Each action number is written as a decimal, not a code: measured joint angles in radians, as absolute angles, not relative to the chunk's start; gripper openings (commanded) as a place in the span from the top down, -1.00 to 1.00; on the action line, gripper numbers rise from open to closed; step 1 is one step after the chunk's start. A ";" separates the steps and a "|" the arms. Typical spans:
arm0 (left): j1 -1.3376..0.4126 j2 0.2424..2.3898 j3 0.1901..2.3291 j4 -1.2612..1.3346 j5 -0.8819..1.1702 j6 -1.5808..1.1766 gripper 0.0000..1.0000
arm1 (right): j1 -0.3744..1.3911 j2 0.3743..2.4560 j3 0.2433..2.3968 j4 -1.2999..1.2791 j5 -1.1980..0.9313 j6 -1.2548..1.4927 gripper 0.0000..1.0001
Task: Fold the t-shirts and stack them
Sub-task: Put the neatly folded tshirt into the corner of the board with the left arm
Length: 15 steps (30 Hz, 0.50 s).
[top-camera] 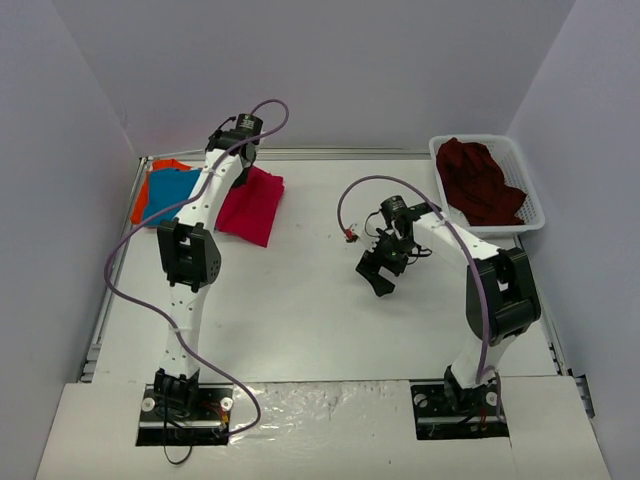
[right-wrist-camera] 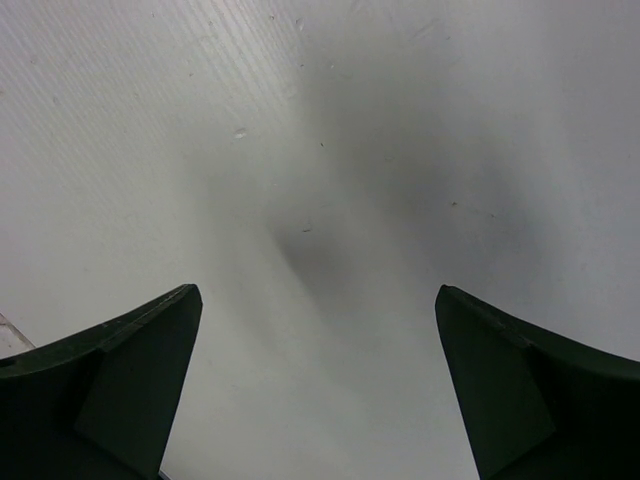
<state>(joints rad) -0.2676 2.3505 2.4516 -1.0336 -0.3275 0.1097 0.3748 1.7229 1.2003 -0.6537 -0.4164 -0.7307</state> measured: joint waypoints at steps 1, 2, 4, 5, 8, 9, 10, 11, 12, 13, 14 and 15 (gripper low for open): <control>-0.268 2.347 2.452 -1.033 -0.347 0.124 0.95 | 0.376 1.729 1.200 -0.653 -0.416 -0.731 -1.00; -0.267 2.345 2.452 -1.033 -0.363 0.133 0.95 | 0.377 1.736 1.200 -0.653 -0.416 -0.731 -1.00; -0.267 2.341 2.452 -1.032 -0.385 0.150 0.95 | 0.381 1.751 1.198 -0.650 -0.416 -0.730 -1.00; -0.266 2.339 2.452 -1.032 -0.394 0.157 0.95 | 0.383 1.758 1.197 -0.649 -0.416 -0.730 -1.00; -0.261 2.332 2.465 -1.034 -0.403 0.165 0.95 | 0.389 1.776 1.190 -0.646 -0.415 -0.728 -1.00; -0.258 2.330 2.472 -1.034 -0.403 0.165 0.95 | 0.391 1.781 1.188 -0.645 -0.414 -0.727 -1.00; -0.255 2.325 2.475 -1.033 -0.403 0.166 0.95 | 0.394 1.784 1.186 -0.645 -0.413 -0.727 -1.00; -0.251 2.319 2.476 -1.033 -0.403 0.165 0.95 | 0.395 1.786 1.186 -0.645 -0.409 -0.727 -1.00; -0.246 2.308 2.476 -1.033 -0.402 0.166 0.95 | 0.396 1.788 1.186 -0.644 -0.408 -0.726 -1.00; -0.240 2.300 2.476 -1.034 -0.402 0.166 0.95 | 0.400 1.790 1.186 -0.643 -0.408 -0.724 -1.00; -0.234 2.289 2.479 -1.035 -0.402 0.166 0.95 | 0.401 1.793 1.186 -0.642 -0.406 -0.723 -1.00; -0.226 2.281 2.482 -1.036 -0.400 0.166 0.95 | 0.402 1.797 1.185 -0.642 -0.404 -0.723 -1.00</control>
